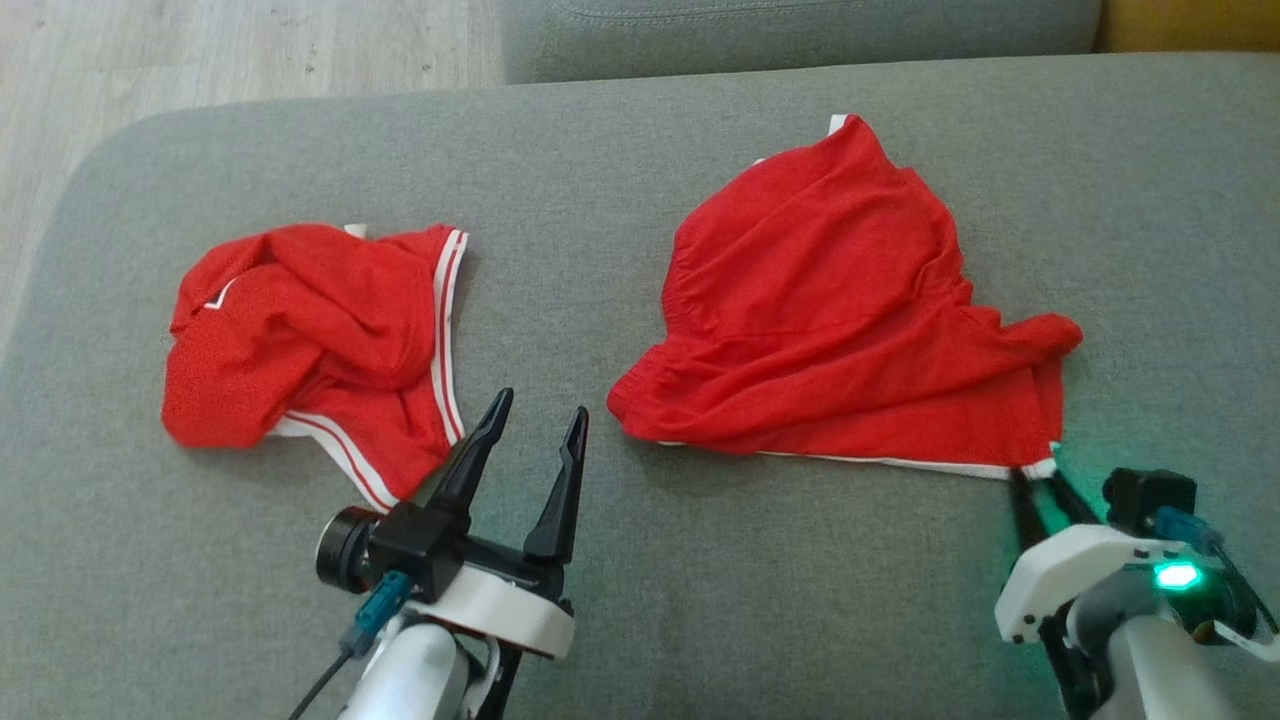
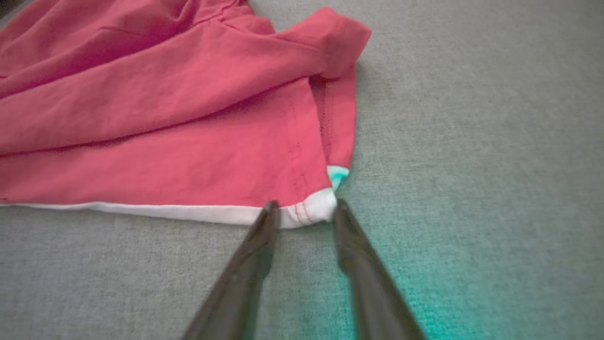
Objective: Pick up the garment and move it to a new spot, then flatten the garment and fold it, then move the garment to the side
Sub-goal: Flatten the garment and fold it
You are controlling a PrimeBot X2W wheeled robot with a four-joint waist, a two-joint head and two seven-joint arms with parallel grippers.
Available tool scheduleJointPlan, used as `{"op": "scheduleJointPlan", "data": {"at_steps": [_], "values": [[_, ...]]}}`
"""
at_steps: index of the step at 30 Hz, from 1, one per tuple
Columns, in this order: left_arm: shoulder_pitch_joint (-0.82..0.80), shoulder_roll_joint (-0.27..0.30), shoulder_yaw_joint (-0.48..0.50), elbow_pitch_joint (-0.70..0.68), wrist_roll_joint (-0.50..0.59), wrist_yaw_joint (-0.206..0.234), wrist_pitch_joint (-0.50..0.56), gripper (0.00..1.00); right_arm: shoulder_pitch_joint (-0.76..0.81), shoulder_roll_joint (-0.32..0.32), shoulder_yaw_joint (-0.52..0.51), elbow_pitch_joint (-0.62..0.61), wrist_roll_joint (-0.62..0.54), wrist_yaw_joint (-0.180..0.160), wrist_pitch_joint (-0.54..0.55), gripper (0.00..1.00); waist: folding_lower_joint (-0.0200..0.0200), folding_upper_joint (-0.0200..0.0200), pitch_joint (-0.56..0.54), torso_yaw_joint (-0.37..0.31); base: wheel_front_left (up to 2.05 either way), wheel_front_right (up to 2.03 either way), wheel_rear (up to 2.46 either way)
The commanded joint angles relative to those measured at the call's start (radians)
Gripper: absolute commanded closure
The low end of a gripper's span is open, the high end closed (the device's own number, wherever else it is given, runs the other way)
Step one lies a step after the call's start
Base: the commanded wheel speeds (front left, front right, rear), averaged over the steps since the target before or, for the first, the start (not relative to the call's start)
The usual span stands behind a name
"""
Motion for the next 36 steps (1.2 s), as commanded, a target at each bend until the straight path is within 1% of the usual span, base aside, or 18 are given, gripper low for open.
{"op": "scheduleJointPlan", "data": {"at_steps": [1, 9, 14, 19, 22, 26, 27, 28, 33, 36], "values": [[-0.022, 0.004, 0.036, -0.031, 0.006, 0.003, -0.010, 0.00, -0.023, -0.005, 0.020, -0.029, -0.007, 0.007, 0.000, 1.00, 0.0000, 0.0000, 0.000, -0.002, 0.00, 0.00, 0.00], [-0.026, 0.005, 0.041, -0.032, 0.012, 0.001, -0.010, 0.00, -0.020, -0.005, -0.111, -0.104, -0.050, 0.007, 0.017, 1.00, 0.0000, 0.0000, 0.005, -0.024, 0.00, 0.00, 0.00], [-0.046, 0.010, 0.010, -0.022, 0.027, -0.016, -0.010, 0.00, -0.031, -0.005, -0.159, -0.125, -0.037, 0.007, 0.038, 1.00, 0.0000, 0.0000, 0.028, -0.040, 0.00, 0.00, 0.00], [-0.090, 0.028, -0.083, 0.032, 0.053, -0.046, 0.000, 0.00, -0.049, -0.005, -0.172, -0.124, -0.022, 0.007, 0.048, 1.00, 0.0000, 0.0000, 0.055, -0.052, 0.00, 0.00, 0.00], [-0.131, 0.053, -0.151, 0.085, 0.077, -0.054, 0.017, 0.00, -0.061, -0.005, -0.198, -0.115, -0.024, 0.007, 0.049, 1.00, 0.0000, 0.0000, 0.072, -0.060, 0.00, 0.00, 0.00], [-0.190, 0.074, -0.234, 0.150, 0.088, -0.059, 0.018, 0.00, -0.084, -0.005, -0.223, -0.099, -0.036, 0.007, 0.041, 1.00, 0.0000, 0.0000, 0.092, -0.069, 0.00, 0.00, 0.00], [-0.205, 0.077, -0.259, 0.164, 0.086, -0.059, 0.017, 0.00, -0.089, -0.005, -0.221, -0.094, -0.036, 0.007, 0.039, 1.00, 0.0000, 0.0000, 0.097, -0.072, 0.00, 0.00, 0.00], [-0.205, 0.077, -0.259, 0.164, 0.086, -0.059, 0.017, 0.00, -0.089, -0.005, -0.221, -0.094, -0.036, 0.007, 0.039, 1.00, 0.0000, 0.0000, 0.097, -0.072, 0.00, 0.00, 0.00], [-0.285, 0.087, -0.385, 0.226, 0.063, -0.059, 0.008, 0.00, -0.117, -0.005, -0.206, -0.081, -0.032, 0.007, 0.031, 1.00, 0.0000, 0.0000, 0.122, -0.087, 0.00, 0.00, 0.00], [-0.330, 0.085, -0.424, 0.262, 0.044, -0.060, 0.001, 0.00, -0.131, -0.005, -0.191, -0.078, -0.023, 0.007, 0.027, 1.00, 0.0000, 0.0000, 0.138, -0.097, 0.00, 0.00, 0.00]]}}
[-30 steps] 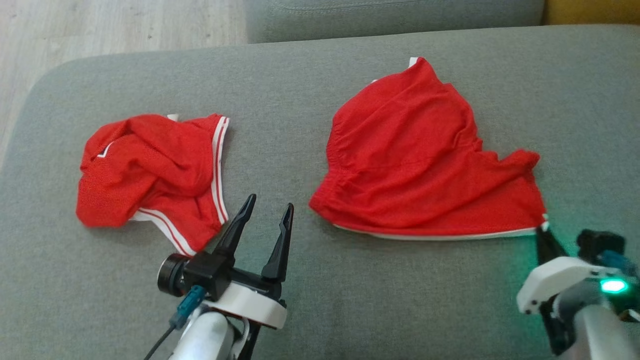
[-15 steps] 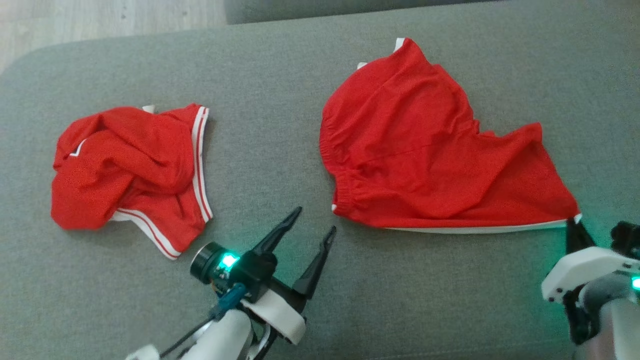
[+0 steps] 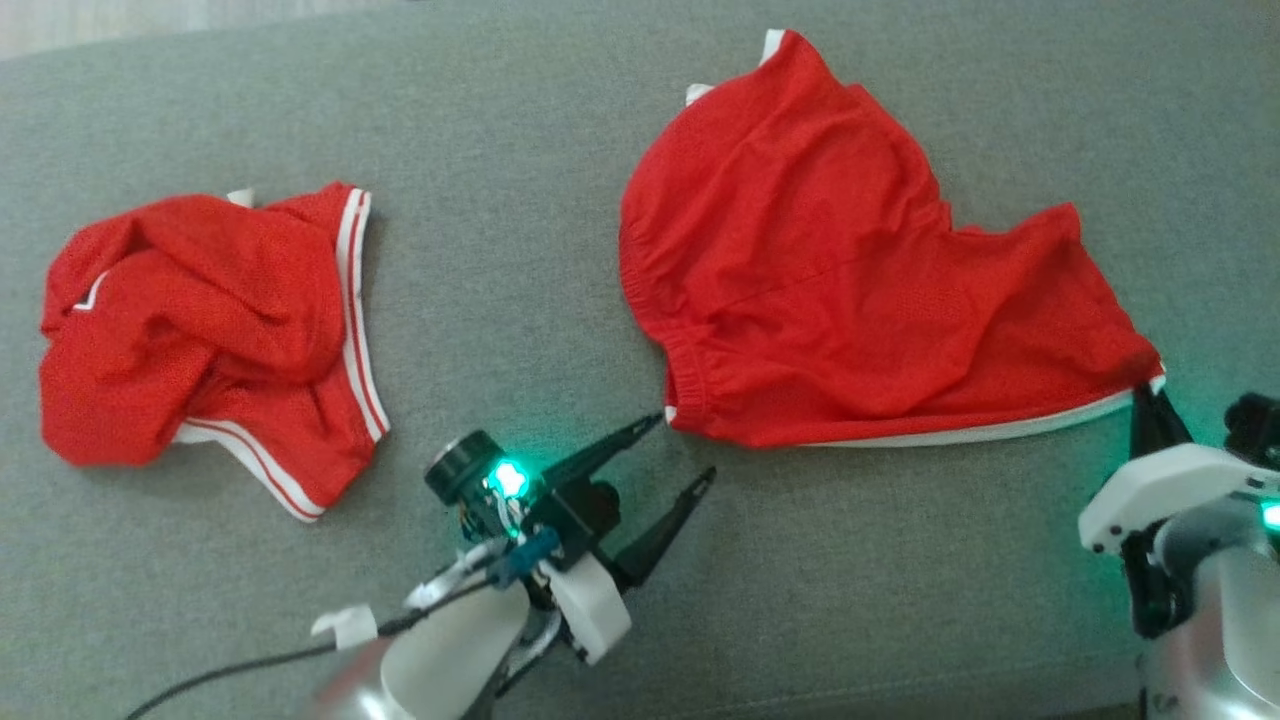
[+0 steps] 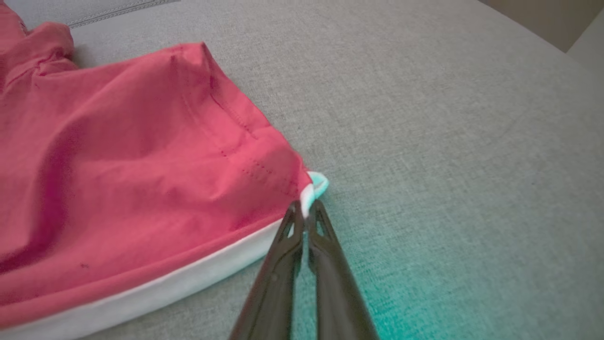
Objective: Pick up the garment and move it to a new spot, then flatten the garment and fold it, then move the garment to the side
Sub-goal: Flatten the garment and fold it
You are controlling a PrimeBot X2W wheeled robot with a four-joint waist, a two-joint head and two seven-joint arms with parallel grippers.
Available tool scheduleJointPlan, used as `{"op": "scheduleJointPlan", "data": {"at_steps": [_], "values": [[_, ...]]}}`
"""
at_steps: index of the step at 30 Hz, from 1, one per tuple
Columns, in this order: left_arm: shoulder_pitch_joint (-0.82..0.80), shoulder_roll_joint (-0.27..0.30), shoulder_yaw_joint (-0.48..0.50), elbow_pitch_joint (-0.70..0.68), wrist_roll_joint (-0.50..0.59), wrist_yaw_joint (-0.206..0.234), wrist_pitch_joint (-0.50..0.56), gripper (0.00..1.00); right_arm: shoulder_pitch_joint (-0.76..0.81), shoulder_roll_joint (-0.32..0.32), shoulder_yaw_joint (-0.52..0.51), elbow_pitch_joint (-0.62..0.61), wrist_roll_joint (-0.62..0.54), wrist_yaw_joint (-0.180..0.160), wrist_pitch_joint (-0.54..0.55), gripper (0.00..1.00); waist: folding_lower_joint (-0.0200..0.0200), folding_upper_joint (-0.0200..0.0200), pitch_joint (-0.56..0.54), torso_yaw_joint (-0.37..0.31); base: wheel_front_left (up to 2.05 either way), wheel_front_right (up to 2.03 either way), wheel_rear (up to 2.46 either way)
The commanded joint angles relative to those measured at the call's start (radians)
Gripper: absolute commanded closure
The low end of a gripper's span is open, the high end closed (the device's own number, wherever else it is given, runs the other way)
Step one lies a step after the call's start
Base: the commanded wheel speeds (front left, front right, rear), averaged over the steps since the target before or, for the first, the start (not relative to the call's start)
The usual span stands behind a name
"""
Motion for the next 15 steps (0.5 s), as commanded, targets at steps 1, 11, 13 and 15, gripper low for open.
{"op": "scheduleJointPlan", "data": {"at_steps": [1, 11, 13, 15], "values": [[-0.048, 0.012, 0.022, -0.011, -0.006, 0.002, -0.013, 0.00, -0.029, -0.007, 0.031, -0.026, 0.006, 0.007, -0.015, 1.00, -0.0001, 0.0000, 0.010, -0.007, 0.00, 0.00, 0.00], [-0.125, -0.003, -0.011, 0.042, 0.001, 0.002, -0.021, 0.00, -0.043, -0.007, 0.064, -0.024, 0.033, 0.007, -0.023, 1.00, -0.0001, 0.0000, 0.044, -0.031, 0.00, 0.00, 0.00], [-0.128, 0.000, -0.033, 0.029, -0.003, 0.002, -0.021, 0.00, -0.045, -0.007, 0.065, -0.024, 0.034, 0.007, -0.024, 1.00, -0.0001, 0.0000, 0.048, -0.034, 0.00, 0.00, 0.00], [-0.132, 0.005, -0.051, 0.016, -0.008, 0.002, -0.021, 0.00, -0.047, -0.007, 0.067, -0.024, 0.035, 0.007, -0.025, 1.00, -0.0001, 0.0000, 0.051, -0.037, 0.00, 0.00, 0.00]]}}
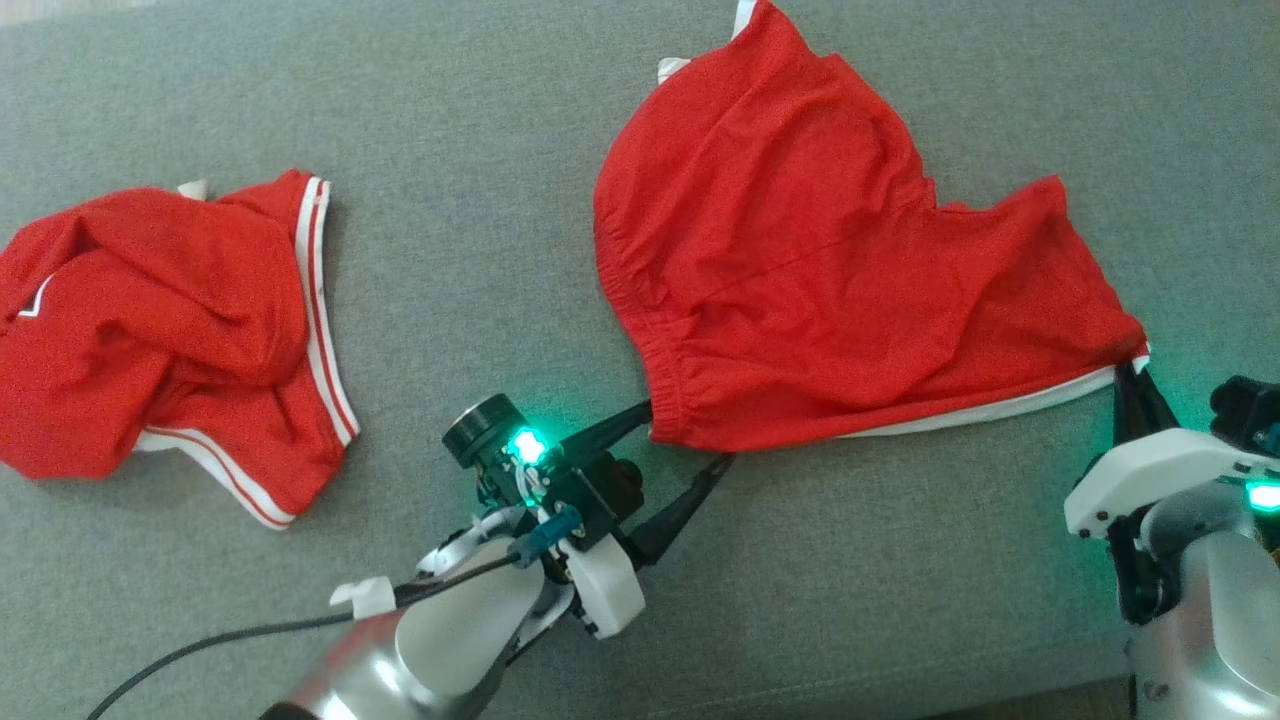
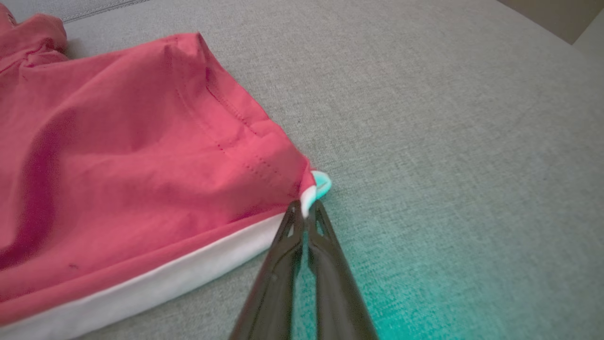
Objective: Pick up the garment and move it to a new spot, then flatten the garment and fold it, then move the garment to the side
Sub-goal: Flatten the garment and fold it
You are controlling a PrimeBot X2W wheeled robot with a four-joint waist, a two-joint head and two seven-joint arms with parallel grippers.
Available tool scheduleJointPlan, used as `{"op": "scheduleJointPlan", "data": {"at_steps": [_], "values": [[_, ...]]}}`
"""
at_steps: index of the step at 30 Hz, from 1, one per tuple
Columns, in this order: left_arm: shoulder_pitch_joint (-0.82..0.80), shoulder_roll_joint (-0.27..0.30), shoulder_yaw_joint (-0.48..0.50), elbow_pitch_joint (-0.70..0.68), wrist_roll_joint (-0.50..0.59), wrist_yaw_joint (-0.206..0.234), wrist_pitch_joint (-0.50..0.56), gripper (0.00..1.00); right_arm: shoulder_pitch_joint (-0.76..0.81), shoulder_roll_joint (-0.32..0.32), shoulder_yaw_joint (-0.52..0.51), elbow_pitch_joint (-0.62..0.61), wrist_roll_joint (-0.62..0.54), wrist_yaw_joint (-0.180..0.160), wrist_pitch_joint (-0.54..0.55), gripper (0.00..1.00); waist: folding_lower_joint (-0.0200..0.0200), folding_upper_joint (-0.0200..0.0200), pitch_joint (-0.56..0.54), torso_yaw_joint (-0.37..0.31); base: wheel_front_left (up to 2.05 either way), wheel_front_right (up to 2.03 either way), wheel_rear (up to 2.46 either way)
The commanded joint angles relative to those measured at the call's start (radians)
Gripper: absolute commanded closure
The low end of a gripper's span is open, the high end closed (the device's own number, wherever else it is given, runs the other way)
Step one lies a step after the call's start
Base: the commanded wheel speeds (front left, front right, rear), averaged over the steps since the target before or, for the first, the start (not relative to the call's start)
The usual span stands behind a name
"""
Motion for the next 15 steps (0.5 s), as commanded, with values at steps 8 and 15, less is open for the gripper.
{"op": "scheduleJointPlan", "data": {"at_steps": [8, 15], "values": [[-0.054, 0.027, -0.028, -0.053, -0.013, 0.002, -0.010, 0.00, -0.035, -0.007, 0.031, -0.017, 0.013, 0.007, -0.012, 1.00, -0.0001, 0.0000, 0.009, -0.008, 0.00, 0.00, 0.00], [-0.073, 0.025, -0.061, 0.006, -0.019, 0.002, -0.010, 0.00, -0.040, -0.007, 0.045, -0.016, 0.020, 0.007, -0.014, 1.00, -0.0001, 0.0000, 0.012, -0.011, 0.00, 0.00, 0.00]]}}
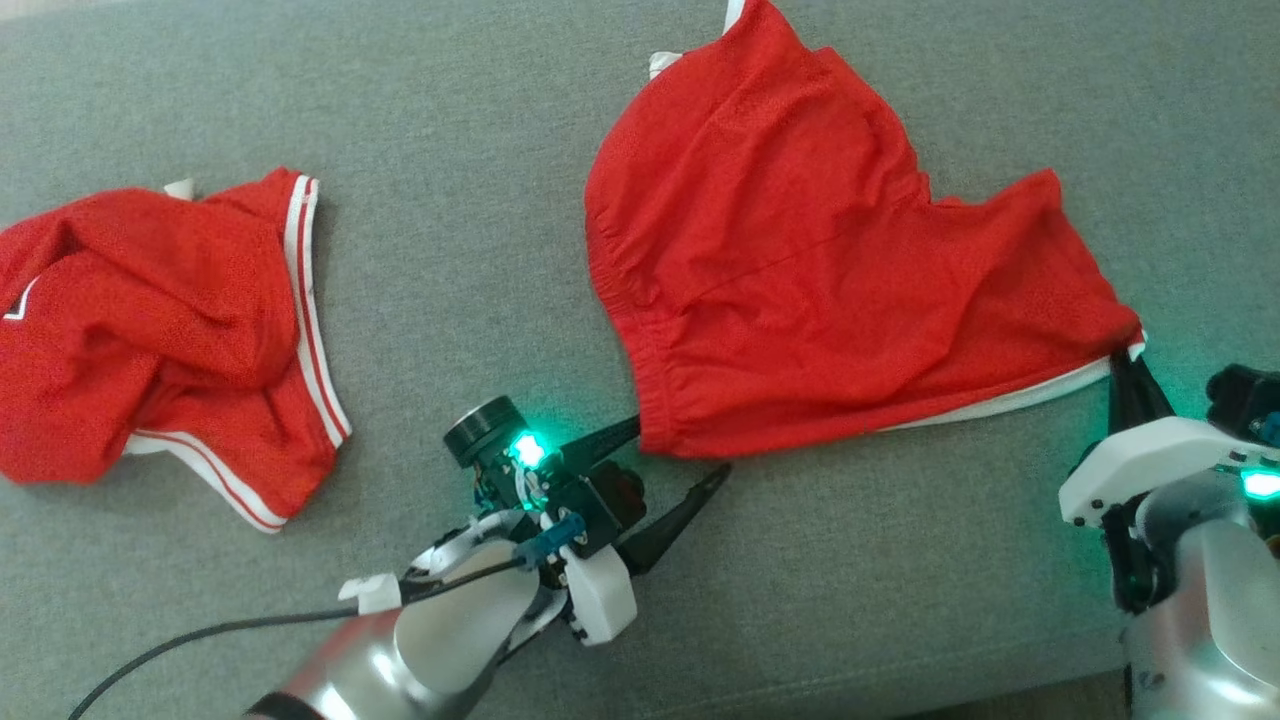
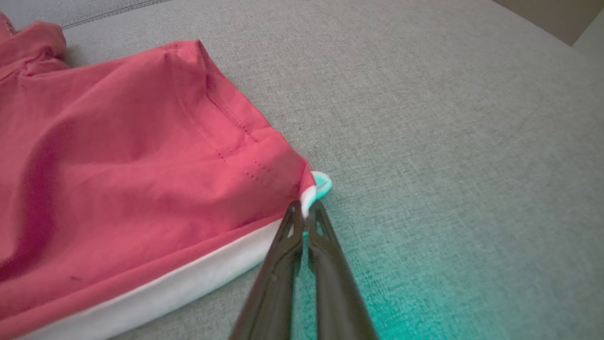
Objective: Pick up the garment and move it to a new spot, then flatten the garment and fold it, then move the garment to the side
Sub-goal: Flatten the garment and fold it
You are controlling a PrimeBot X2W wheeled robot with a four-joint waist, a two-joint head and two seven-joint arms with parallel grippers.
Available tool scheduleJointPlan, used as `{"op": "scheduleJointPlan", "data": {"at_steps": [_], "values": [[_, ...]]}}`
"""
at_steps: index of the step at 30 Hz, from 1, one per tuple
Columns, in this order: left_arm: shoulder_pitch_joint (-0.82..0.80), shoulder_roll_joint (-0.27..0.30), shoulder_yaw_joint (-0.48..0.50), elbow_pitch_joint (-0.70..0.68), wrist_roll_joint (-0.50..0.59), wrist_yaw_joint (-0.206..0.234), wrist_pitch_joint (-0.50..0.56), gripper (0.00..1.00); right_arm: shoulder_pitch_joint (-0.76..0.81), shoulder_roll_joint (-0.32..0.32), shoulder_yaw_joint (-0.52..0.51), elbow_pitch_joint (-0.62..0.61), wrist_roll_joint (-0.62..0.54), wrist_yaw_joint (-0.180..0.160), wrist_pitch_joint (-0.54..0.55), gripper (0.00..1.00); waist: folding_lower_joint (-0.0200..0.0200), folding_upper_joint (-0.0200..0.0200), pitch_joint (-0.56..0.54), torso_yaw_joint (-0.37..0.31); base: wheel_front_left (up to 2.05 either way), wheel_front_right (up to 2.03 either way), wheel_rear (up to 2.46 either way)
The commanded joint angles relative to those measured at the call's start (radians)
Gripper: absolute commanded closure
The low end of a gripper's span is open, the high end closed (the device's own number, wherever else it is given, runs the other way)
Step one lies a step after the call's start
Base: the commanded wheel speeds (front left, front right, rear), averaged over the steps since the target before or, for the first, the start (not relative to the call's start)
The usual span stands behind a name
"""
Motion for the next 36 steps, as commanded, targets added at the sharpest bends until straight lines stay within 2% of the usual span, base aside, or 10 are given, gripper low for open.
{"op": "scheduleJointPlan", "data": {"at_steps": [1, 3, 4, 5, 13, 21, 26, 36], "values": [[-0.045, 0.004, 0.016, -0.006, -0.011, 0.002, -0.009, 0.00, -0.022, -0.007, 0.031, -0.023, 0.008, 0.007, -0.010, 1.00, 0.0000, 0.0000, 0.001, -0.001, 0.00, 0.00, 0.00], [-0.051, -0.002, 0.008, 0.025, -0.017, 0.002, -0.009, 0.00, -0.022, -0.007, 0.037, -0.024, 0.011, 0.007, -0.010, 1.00, 0.0000, 0.0000, 0.002, -0.002, 0.00, 0.00, 0.00], [-0.054, -0.006, 0.002, 0.042, -0.021, 0.002, -0.009, 0.45, -0.022, -0.007, 0.040, -0.025, 0.013, 0.007, -0.010, 1.00, 0.0000, 0.0000, 0.002, -0.002, 0.00, 0.00, 0.00], [-0.058, -0.010, -0.004, 0.058, -0.027, 0.002, -0.009, 1.00, -0.022, -0.007, 0.043, -0.026, 0.015, 0.007, -0.010, 1.00, 0.0000, 0.0000, 0.002, -0.002, 0.00, 0.00, 0.00], [-0.073, -0.017, -0.007, 0.105, -0.057, 0.002, -0.009, 1.00, -0.013, -0.007, 0.078, -0.053, 0.071, 0.007, -0.019, 1.00, 0.0000, 0.0000, -0.034, 0.015, 0.00, 0.00, 0.00], [-0.083, 0.035, 0.035, 0.047, -0.107, 0.002, -0.009, 1.00, -0.026, -0.007, 0.136, -0.129, 0.160, 0.007, 0.000, 1.00, 0.0000, 0.0000, -0.136, 0.044, 0.00, 0.00, 0.00], [-0.170, 0.108, 0.013, -0.030, -0.186, 0.002, 0.041, 1.00, -0.065, -0.007, 0.193, -0.192, 0.202, 0.007, 0.036, 1.00, 0.0000, 0.0000, -0.210, 0.060, 0.00, 0.00, 0.00], [-0.486, 0.278, -0.114, -0.182, -0.457, 0.002, 0.274, 1.00, -0.246, -0.008, 0.276, -0.263, 0.267, 0.007, 0.051, 1.00, 0.0000, 0.0000, -0.327, 0.051, 0.00, 0.00, 0.00]]}}
